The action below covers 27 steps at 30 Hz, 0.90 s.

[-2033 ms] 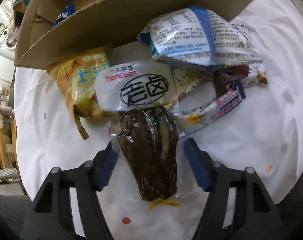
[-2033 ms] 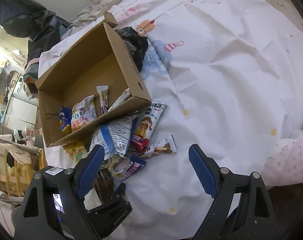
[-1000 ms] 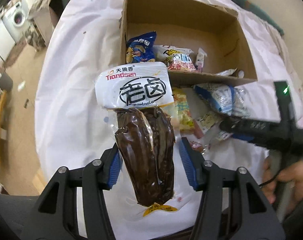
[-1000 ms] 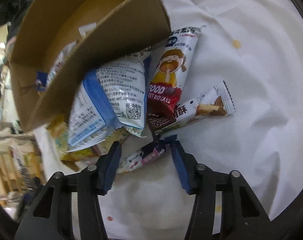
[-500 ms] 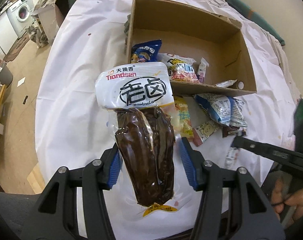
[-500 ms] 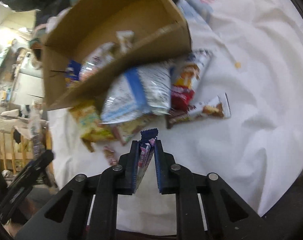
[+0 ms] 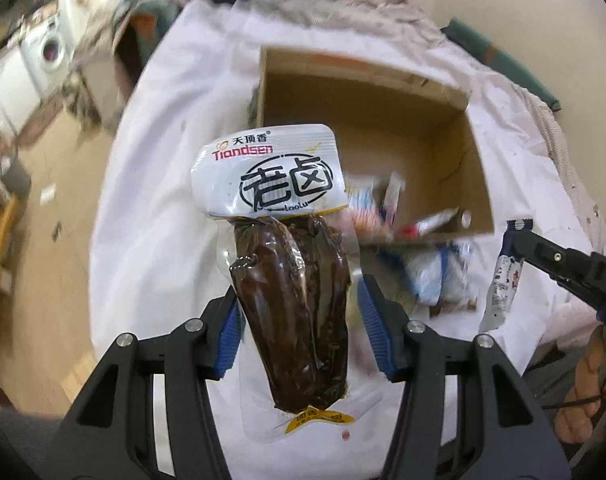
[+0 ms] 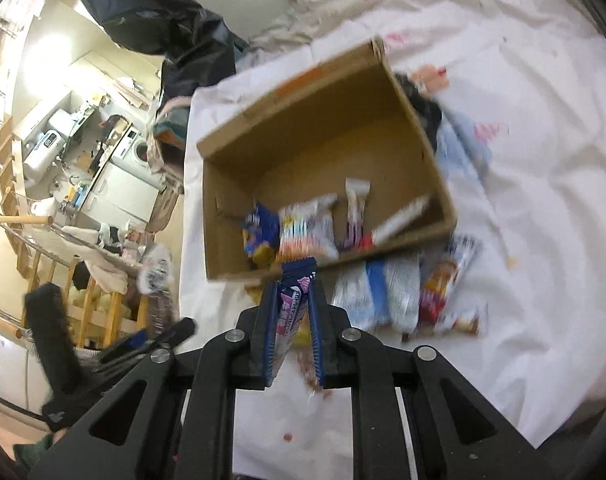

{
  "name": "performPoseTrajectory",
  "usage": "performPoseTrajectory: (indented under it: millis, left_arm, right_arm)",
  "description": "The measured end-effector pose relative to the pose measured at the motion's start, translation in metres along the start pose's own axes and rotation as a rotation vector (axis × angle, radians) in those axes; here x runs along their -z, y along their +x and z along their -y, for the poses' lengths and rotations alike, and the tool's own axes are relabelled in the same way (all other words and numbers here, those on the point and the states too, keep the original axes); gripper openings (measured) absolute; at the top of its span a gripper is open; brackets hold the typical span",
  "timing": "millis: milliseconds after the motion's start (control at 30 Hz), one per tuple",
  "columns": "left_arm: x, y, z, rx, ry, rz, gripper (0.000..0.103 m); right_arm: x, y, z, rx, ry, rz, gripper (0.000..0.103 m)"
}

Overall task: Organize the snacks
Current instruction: 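Carry the meat pack toward the box with the left gripper while the right gripper grasps a purple bar, then drop the meat pack into the box with the left gripper while the right gripper drops the purple bar in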

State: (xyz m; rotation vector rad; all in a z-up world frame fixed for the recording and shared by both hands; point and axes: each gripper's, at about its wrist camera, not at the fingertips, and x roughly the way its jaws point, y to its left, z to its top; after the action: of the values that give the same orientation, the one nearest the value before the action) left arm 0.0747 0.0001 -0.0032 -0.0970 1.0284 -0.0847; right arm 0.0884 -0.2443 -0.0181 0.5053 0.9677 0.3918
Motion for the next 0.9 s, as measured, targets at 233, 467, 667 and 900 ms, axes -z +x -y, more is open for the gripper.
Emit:
performPoseTrajectory:
  millis: [233, 467, 667, 900]
  left_arm:
    - [-0.060, 0.012, 0.010, 0.013, 0.036, 0.024, 0.050]
    - [-0.090, 0.040, 0.019, 0.000, 0.061, 0.074, 0.051]
    - [-0.082, 0.068, 0.023, -0.027, 0.106, 0.080, 0.051]
    - [-0.080, 0.080, 0.023, -0.010, 0.100, 0.069, 0.051]
  right_arm:
    - [-0.050, -0.014, 0.000, 0.054, -0.072, 0.092, 0.016]
    - [-0.076, 0.006, 0.021, 0.128, -0.105, 0.151, 0.016]
    - [-0.072, 0.029, 0.034, 0.185, -0.092, 0.099, 0.016]
    - [-0.071, 0.043, 0.035, 0.228, -0.100, 0.061, 0.016]
